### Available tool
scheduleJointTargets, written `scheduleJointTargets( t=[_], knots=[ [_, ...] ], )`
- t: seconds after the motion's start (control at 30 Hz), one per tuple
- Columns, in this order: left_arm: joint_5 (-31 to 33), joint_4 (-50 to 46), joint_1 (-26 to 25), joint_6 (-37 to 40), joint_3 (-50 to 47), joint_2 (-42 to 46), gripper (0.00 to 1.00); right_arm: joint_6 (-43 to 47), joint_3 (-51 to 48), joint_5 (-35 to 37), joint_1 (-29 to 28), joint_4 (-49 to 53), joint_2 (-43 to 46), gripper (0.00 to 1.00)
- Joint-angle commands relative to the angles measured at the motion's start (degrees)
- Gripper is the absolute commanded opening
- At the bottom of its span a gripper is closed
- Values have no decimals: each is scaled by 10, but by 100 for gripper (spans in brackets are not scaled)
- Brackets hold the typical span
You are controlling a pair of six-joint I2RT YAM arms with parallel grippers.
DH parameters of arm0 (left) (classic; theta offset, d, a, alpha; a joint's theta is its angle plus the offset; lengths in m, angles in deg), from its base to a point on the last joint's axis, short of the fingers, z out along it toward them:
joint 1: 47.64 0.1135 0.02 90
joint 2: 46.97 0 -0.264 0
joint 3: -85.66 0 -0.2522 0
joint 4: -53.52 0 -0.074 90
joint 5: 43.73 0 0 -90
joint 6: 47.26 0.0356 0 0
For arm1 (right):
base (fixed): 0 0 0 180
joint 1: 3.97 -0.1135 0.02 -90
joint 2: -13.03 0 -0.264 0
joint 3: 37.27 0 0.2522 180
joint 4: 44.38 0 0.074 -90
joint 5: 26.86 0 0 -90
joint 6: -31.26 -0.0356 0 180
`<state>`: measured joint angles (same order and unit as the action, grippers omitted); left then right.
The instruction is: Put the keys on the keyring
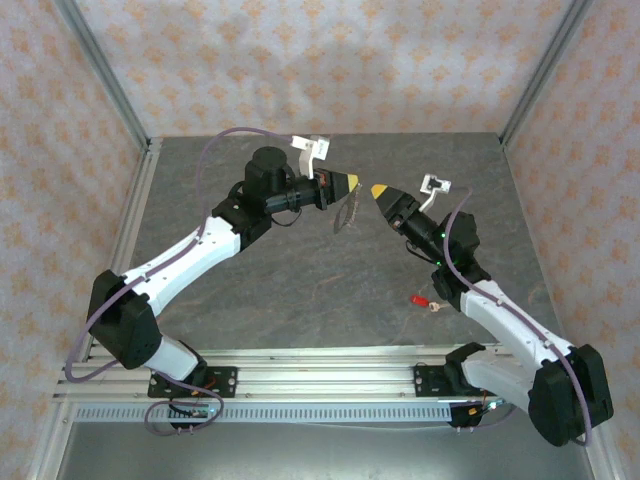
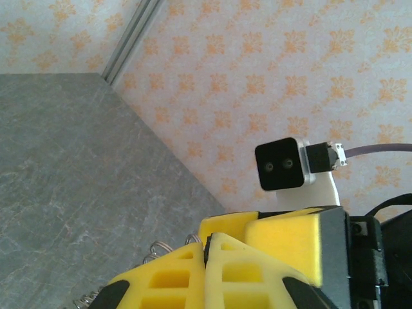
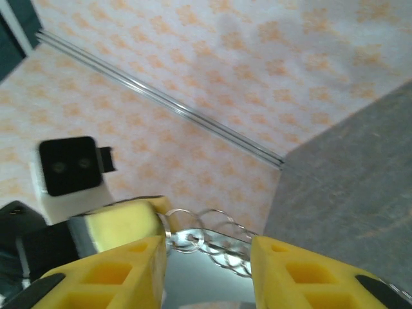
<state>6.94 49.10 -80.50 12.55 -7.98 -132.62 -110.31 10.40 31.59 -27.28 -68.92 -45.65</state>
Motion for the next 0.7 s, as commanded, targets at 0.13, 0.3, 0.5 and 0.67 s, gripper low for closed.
scheduleJointTargets(
  t=[0.13, 0.3, 0.5, 0.67],
  knots=[
    [-21, 67, 1, -41, 5, 6, 0, -26, 19, 1, -29, -94, -17, 36],
    [-22, 74, 2, -47, 0, 8, 0, -32, 31, 3, -36, -108, -32, 29],
    [-22, 75, 1, -47, -5, 8, 0, -32, 33, 7, -39, -112, -32, 26],
    [-24, 81, 1, -51, -6, 4, 0, -32, 36, 8, -40, -113, -30, 26]
  ],
)
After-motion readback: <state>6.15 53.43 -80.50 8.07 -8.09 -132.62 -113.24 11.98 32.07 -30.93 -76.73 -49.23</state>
